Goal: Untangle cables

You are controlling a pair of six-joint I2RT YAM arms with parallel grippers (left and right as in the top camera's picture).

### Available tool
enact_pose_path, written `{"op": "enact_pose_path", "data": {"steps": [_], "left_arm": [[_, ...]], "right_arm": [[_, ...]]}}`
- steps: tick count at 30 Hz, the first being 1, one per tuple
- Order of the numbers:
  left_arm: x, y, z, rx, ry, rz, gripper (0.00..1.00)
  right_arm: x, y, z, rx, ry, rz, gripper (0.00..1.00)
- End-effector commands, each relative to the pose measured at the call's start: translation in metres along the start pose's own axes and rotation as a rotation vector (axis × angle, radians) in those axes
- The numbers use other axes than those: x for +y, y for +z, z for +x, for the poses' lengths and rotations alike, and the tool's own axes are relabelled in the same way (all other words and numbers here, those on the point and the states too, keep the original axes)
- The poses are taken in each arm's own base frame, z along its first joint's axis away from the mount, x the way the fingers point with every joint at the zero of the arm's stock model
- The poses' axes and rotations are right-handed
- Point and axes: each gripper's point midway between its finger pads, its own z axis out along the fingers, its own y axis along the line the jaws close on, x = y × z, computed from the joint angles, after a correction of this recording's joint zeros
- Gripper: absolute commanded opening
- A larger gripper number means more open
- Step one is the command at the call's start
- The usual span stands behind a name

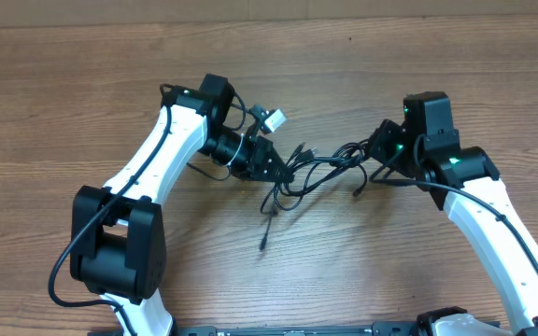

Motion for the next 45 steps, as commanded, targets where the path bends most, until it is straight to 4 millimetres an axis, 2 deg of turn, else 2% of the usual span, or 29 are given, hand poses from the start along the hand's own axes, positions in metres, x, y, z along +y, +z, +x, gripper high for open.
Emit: {"op": "enact_pose_path", "data": {"steps": [1, 4, 8, 11, 15, 20, 23, 24, 29, 30, 31, 33, 34, 40, 45], "left_arm": [[0.017, -0.005, 0.006, 0.037, 0.029, -0.140, 0.04], [0.011, -0.004, 0.006, 0.037, 0.110, -0.105, 0.04], [-0.018, -0.004, 0.009, 0.014, 0.300, 0.062, 0.04], [-0.030, -0.005, 0.014, 0.002, 0.403, 0.126, 0.04], [-0.031, -0.005, 0.021, 0.020, 0.460, 0.126, 0.04], [-0.009, -0.001, 0.032, 0.118, 0.446, 0.005, 0.04], [-0.004, 0.005, 0.032, 0.145, 0.437, -0.038, 0.04], [-0.001, 0.007, 0.031, 0.153, 0.430, -0.061, 0.06], [0.028, 0.018, 0.029, 0.224, 0.348, -0.280, 0.27], [0.033, 0.019, 0.029, 0.235, 0.334, -0.323, 0.34], [0.036, 0.021, 0.029, 0.244, 0.327, -0.353, 0.48], [0.040, 0.024, 0.030, 0.260, 0.321, -0.400, 0.61], [0.041, 0.026, 0.030, 0.267, 0.324, -0.417, 0.64], [0.045, 0.030, 0.017, 0.217, 0.288, -0.468, 0.66], [0.044, 0.033, -0.010, 0.108, 0.292, -0.479, 0.68]], "right_arm": [[0.002, 0.003, -0.010, -0.031, 0.085, -0.012, 0.04], [0.005, 0.009, -0.015, -0.048, 0.082, -0.022, 0.04], [0.004, 0.018, -0.017, -0.044, 0.143, -0.019, 0.04], [0.001, 0.025, -0.018, -0.040, 0.215, -0.012, 0.04], [-0.003, 0.034, -0.026, -0.054, 0.256, -0.013, 0.04], [0.002, 0.036, -0.030, -0.046, 0.314, -0.056, 0.04], [0.009, 0.036, -0.029, -0.025, 0.351, -0.090, 0.04], [0.009, 0.036, -0.029, -0.023, 0.356, -0.094, 0.04], [0.009, 0.036, -0.029, -0.024, 0.364, -0.093, 0.04], [0.009, 0.036, -0.029, -0.023, 0.364, -0.092, 0.04], [0.009, 0.036, -0.029, -0.023, 0.364, -0.092, 0.04], [0.009, 0.036, -0.029, -0.023, 0.364, -0.092, 0.04], [0.009, 0.036, -0.029, -0.023, 0.364, -0.091, 0.04], [0.008, 0.036, -0.027, -0.018, 0.365, -0.085, 0.04], [0.000, 0.037, -0.019, 0.011, 0.373, -0.049, 0.04]]}}
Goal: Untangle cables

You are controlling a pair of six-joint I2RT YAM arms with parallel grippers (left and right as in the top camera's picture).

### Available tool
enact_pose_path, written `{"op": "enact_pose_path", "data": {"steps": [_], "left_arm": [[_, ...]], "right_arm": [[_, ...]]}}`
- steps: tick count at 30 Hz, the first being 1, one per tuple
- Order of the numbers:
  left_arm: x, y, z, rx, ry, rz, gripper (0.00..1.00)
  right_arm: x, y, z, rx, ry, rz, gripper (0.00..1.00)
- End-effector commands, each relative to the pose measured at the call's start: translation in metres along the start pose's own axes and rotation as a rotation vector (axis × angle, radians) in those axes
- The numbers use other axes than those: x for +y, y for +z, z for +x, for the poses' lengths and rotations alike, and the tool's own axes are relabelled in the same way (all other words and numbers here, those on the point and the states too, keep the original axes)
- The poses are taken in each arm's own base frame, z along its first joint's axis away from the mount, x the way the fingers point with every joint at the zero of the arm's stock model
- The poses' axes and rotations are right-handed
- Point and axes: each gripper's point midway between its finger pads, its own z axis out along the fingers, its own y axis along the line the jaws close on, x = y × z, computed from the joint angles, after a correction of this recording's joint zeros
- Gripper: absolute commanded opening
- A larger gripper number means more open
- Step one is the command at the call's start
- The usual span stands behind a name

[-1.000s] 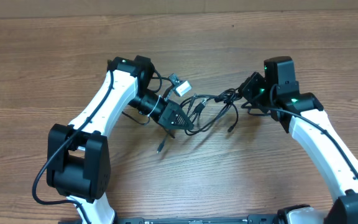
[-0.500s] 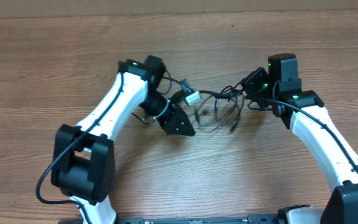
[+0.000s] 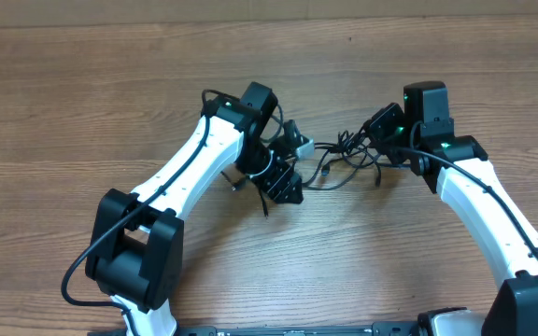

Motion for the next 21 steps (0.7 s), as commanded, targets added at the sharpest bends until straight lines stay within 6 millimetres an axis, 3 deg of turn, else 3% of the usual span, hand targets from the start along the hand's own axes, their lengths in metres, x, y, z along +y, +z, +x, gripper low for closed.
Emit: {"op": "enact_pose_path", "data": {"steps": [1, 7, 12, 15, 21], "left_arm": [[0.003, -0.006, -0.020, -0.071, -0.034, -0.030, 0.70], [-0.014, -0.006, -0.057, -0.207, 0.074, 0.036, 0.74], [-0.024, -0.003, -0.073, -0.254, 0.123, 0.036, 0.69], [-0.029, -0.002, -0.081, -0.278, 0.142, 0.036, 0.61], [-0.035, 0.000, -0.091, -0.309, 0.177, 0.022, 0.62]], "right_arm": [[-0.003, -0.002, -0.001, -0.003, 0.010, 0.013, 0.04], [-0.011, -0.002, 0.005, 0.021, 0.017, 0.047, 0.04], [-0.017, -0.002, 0.008, 0.034, 0.022, 0.070, 0.04], [-0.019, -0.003, 0.009, 0.039, 0.024, 0.078, 0.04], [-0.015, -0.003, 0.015, 0.074, 0.028, 0.057, 0.04]]}}
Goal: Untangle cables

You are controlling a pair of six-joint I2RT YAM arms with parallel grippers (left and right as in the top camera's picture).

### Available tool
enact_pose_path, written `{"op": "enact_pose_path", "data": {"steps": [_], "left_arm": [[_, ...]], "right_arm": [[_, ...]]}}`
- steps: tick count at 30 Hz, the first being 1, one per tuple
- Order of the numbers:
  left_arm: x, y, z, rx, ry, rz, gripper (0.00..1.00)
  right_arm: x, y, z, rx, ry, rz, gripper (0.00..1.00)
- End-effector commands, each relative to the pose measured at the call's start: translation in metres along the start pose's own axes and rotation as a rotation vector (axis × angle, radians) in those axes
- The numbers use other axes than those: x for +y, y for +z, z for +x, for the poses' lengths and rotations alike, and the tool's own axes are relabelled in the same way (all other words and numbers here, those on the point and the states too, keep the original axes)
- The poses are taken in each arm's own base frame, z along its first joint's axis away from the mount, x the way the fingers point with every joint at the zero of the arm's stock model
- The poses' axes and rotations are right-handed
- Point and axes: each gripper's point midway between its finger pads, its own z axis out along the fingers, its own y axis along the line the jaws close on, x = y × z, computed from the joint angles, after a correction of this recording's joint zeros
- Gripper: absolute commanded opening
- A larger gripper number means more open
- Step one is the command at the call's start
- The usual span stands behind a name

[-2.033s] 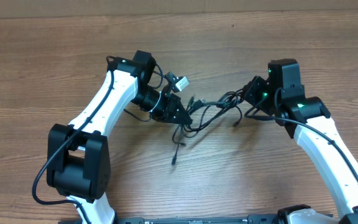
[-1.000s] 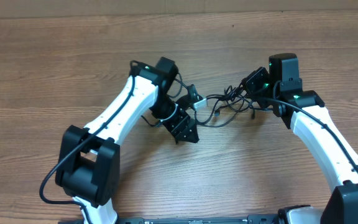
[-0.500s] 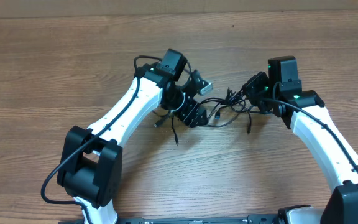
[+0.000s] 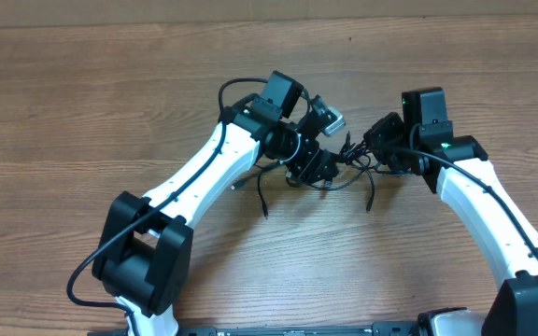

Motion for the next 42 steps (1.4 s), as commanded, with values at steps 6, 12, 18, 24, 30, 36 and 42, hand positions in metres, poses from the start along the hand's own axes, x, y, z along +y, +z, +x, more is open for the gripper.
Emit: {"op": "enact_pose_path", "data": {"steps": [6, 12, 18, 24, 30, 36, 42], "left_arm": [[-0.003, 0.001, -0.010, -0.021, 0.012, -0.005, 0.61], [0.005, 0.012, -0.011, -0.029, -0.013, -0.003, 0.63], [0.015, 0.031, -0.003, -0.006, -0.044, 0.013, 0.50], [0.016, 0.038, -0.009, -0.032, -0.039, 0.046, 0.56], [0.017, 0.038, -0.013, -0.048, -0.048, 0.042, 0.18], [0.018, 0.037, -0.007, -0.027, -0.068, 0.041, 0.04], [0.028, 0.033, 0.001, -0.004, -0.103, 0.008, 0.04]], "right_arm": [[0.008, -0.002, 0.010, 0.063, 0.004, -0.043, 0.04], [0.010, -0.003, 0.016, 0.099, 0.005, -0.058, 0.04], [0.011, -0.003, 0.020, 0.120, 0.006, -0.066, 0.04], [0.011, -0.003, 0.020, 0.120, 0.006, -0.065, 0.04], [0.008, -0.003, 0.021, 0.126, 0.006, -0.053, 0.04], [0.004, -0.003, 0.021, 0.121, -0.003, -0.035, 0.04], [-0.016, -0.003, 0.019, 0.093, -0.011, 0.058, 0.04]]}}
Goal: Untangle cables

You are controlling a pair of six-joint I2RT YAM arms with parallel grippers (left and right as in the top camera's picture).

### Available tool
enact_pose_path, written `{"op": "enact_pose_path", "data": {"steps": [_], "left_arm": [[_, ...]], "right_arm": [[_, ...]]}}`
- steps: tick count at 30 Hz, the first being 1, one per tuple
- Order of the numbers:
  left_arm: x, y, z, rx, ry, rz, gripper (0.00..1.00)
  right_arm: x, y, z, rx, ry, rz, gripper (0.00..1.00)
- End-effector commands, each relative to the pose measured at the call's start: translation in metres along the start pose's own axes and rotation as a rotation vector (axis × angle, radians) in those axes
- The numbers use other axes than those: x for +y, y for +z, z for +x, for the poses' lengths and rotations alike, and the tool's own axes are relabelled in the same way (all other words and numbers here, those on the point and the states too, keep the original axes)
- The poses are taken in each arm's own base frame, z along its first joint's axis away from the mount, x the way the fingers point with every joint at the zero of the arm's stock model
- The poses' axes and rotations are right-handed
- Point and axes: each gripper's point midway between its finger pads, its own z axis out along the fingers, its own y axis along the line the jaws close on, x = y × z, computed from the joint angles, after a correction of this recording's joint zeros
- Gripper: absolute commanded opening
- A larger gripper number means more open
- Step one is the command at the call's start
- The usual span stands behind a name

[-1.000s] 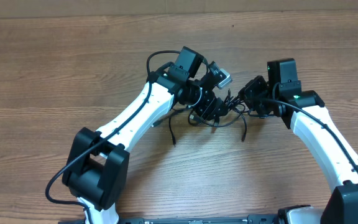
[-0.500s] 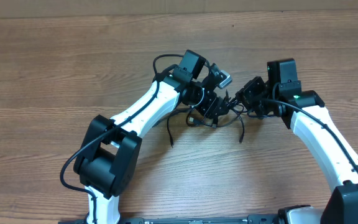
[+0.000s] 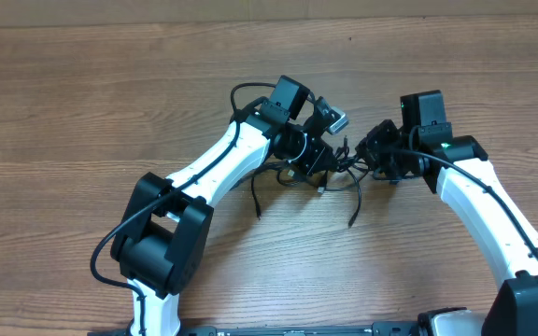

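Note:
A knot of thin black cables (image 3: 346,172) sits bunched between my two grippers at mid-table. My left gripper (image 3: 323,166) reaches in from the left and appears shut on the knot's left side. From the right, my right gripper (image 3: 370,157) appears shut on the other side. The fingertips stand only a short gap apart. One loose cable end (image 3: 254,198) trails down on the wood below the left arm. Another loose end (image 3: 355,207) trails below the knot. The fingers themselves are largely hidden by the wrists and the cables.
The wooden table (image 3: 82,112) stretches wide to the left and back. My left arm (image 3: 213,168) lies diagonally across the middle, and the right arm (image 3: 493,215) comes in from the lower right. The left wrist camera block (image 3: 330,117) sticks up above the knot.
Both grippers have closed in a little on each other, and the knot between them is tighter. The loose end below the knot now lies slightly further left and lower.
At first the grippers stood well apart with the cables stretched loosely between them. Then my left gripper was lower and nearer the middle, still holding cable. After that it was up beside the right gripper, and now the two nearly meet around a compact knot.

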Motion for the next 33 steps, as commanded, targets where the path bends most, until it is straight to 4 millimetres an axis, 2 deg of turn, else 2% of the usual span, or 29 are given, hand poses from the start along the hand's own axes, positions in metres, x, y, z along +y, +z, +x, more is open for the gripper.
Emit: {"op": "enact_pose_path", "data": {"steps": [1, 5, 9, 13, 15, 17, 18, 20, 24, 33], "left_arm": [[0.010, -0.003, -0.001, 0.002, -0.025, -0.023, 0.04], [0.004, -0.006, 0.000, 0.000, -0.037, 0.023, 0.04], [-0.007, -0.012, -0.006, -0.022, -0.032, 0.084, 0.04], [-0.014, -0.028, -0.015, -0.062, -0.015, 0.097, 0.04], [-0.017, -0.037, -0.020, -0.082, -0.004, 0.091, 0.04], [-0.020, -0.046, -0.025, -0.101, 0.007, 0.085, 0.04], [-0.021, -0.049, -0.027, -0.109, 0.014, 0.083, 0.04], [-0.025, -0.055, -0.030, -0.122, 0.026, 0.081, 0.04], [-0.027, -0.057, -0.030, -0.120, 0.024, 0.082, 0.04], [-0.035, -0.056, -0.024, -0.100, 0.005, 0.126, 0.04]], "right_arm": [[-0.010, -0.002, -0.008, -0.049, -0.010, 0.053, 0.05], [-0.025, -0.003, -0.012, -0.081, 0.000, 0.122, 0.07], [-0.026, -0.004, -0.013, -0.086, -0.015, 0.128, 0.08], [-0.026, -0.003, -0.012, -0.081, -0.018, 0.127, 0.11], [-0.023, -0.003, -0.007, -0.052, -0.025, 0.110, 0.21], [-0.019, -0.002, 0.001, -0.006, -0.034, 0.084, 0.42], [-0.016, -0.002, 0.005, 0.018, -0.044, 0.067, 0.48], [-0.010, -0.002, 0.013, 0.064, -0.046, 0.035, 0.54], [0.001, -0.003, 0.021, 0.117, -0.051, -0.024, 0.56], [0.011, -0.003, 0.020, 0.114, -0.051, -0.067, 0.55]]}}
